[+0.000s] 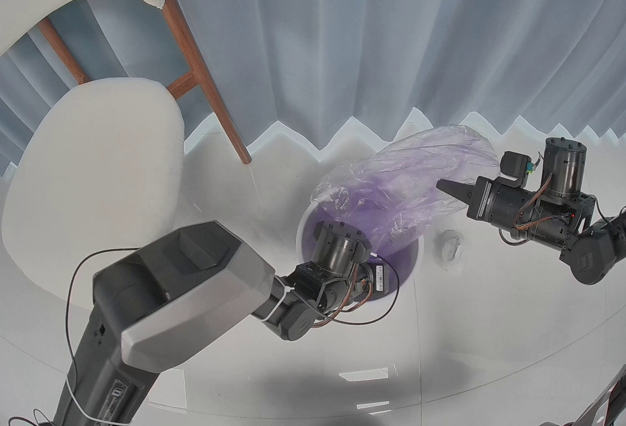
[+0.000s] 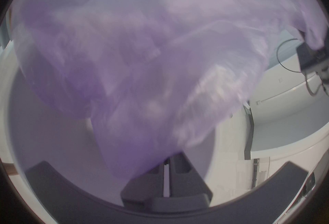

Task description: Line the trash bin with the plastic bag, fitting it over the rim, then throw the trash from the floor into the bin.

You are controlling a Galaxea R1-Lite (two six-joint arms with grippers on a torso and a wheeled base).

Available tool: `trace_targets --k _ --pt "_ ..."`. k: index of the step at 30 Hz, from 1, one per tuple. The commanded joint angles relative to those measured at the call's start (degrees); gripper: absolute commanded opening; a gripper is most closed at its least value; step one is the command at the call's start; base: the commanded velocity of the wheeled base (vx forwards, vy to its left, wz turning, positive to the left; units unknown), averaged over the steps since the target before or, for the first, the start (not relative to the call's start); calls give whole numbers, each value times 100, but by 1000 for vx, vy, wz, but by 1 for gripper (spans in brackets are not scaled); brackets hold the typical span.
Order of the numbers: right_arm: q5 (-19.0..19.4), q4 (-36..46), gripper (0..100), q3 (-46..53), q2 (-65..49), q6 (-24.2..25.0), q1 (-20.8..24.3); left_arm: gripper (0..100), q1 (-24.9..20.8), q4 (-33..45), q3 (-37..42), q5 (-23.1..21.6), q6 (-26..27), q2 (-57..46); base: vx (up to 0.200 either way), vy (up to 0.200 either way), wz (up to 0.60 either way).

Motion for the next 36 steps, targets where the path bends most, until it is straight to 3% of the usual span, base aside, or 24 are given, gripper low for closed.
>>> trace_targets --k 1,16,20,26,36 --pt "-87 2 0 132 -121 37 106 0 121 635 -1336 222 -157 834 0 0 0" --pt "-157 -15 0 18 222 45 36 0 -257 1074 465 178 -262 -1566 0 0 0" --pt "-157 -24 0 -52 398 45 36 0 -767 1725 1503 11 -297 -2787 0 0 0" --pt "-149 -42 0 79 415 37 36 0 -960 1822 2320 -24 -306 -3930 0 0 0" --pt "-131 38 0 862 -253 -34 53 0 -459 1734 3471 -42 -1660 -5565 0 0 0"
